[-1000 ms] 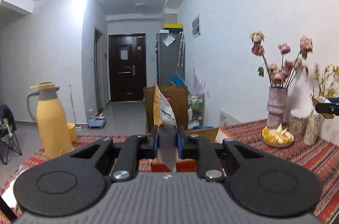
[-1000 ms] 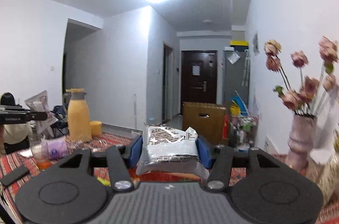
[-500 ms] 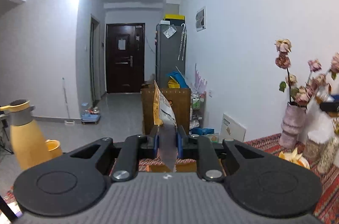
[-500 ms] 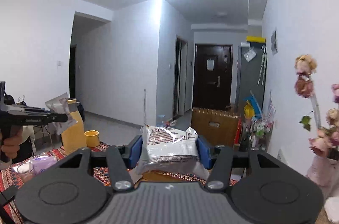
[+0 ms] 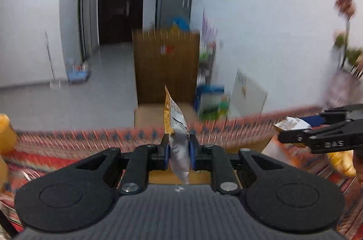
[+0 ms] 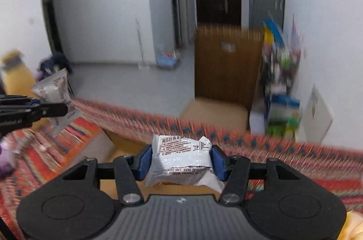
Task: Organize snacks
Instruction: 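Carry the white packet in the right tool over the orange box, then open the right tool to drop the white packet into the box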
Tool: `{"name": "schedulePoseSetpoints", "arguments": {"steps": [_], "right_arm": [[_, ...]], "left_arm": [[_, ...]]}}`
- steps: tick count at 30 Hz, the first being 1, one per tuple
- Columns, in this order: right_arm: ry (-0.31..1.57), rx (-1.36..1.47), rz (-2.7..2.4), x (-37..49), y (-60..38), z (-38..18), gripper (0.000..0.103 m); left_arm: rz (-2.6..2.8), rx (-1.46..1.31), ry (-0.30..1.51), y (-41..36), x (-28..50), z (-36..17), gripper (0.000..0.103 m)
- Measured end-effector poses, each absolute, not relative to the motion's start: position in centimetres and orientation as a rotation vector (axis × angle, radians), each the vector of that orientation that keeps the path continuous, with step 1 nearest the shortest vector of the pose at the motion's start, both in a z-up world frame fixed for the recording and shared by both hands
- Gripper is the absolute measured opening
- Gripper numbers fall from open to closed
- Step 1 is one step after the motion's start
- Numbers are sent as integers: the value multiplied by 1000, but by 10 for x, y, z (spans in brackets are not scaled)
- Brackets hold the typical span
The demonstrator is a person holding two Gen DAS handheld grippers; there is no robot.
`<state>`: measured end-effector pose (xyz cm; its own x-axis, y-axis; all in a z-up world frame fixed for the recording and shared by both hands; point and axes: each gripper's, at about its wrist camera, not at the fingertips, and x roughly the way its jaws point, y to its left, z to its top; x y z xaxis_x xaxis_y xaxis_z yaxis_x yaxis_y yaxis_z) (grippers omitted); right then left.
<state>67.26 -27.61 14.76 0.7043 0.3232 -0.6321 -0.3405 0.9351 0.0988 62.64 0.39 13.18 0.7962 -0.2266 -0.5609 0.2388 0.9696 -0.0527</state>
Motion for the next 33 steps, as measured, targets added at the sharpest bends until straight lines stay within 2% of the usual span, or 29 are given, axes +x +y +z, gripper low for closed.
{"name": "schedulePoseSetpoints", "arguments": {"steps": [5,6,8,9,10,11,13,15,18,21,26,29,30,33], "right_arm": [[820,-183,265,702,-240,67,55],[827,-233,255,704,-232,57,57],[814,-335,220,706,-222,42,63],[810,-381,197,705,-218,37,71],[824,-407,172,707,-216,32,78],[828,-399,165,710,-222,32,78],[804,-362,167,706,-223,38,81],[796,-337,175,703,-224,43,83],[787,-316,184,710,-237,58,83],[765,-269,198,696,-242,78,84],[704,-242,225,646,-250,132,87],[638,-252,236,606,-255,170,100],[615,-248,241,591,-257,182,101],[562,-216,254,546,-264,216,101]], "left_arm": [[-206,41,731,5,662,60,17],[-202,37,752,8,667,49,21],[-201,30,773,14,670,35,37],[-210,29,777,16,670,32,47],[-219,29,775,16,671,30,53],[-225,25,766,19,671,31,56],[-227,15,742,23,664,39,65],[-222,7,715,23,660,53,70],[-208,8,677,29,649,76,77],[-196,23,662,25,636,98,78],[-193,70,611,20,593,147,84],[-183,76,542,20,552,187,93],[-186,71,522,22,536,200,99],[-199,56,486,23,491,234,103]]}}
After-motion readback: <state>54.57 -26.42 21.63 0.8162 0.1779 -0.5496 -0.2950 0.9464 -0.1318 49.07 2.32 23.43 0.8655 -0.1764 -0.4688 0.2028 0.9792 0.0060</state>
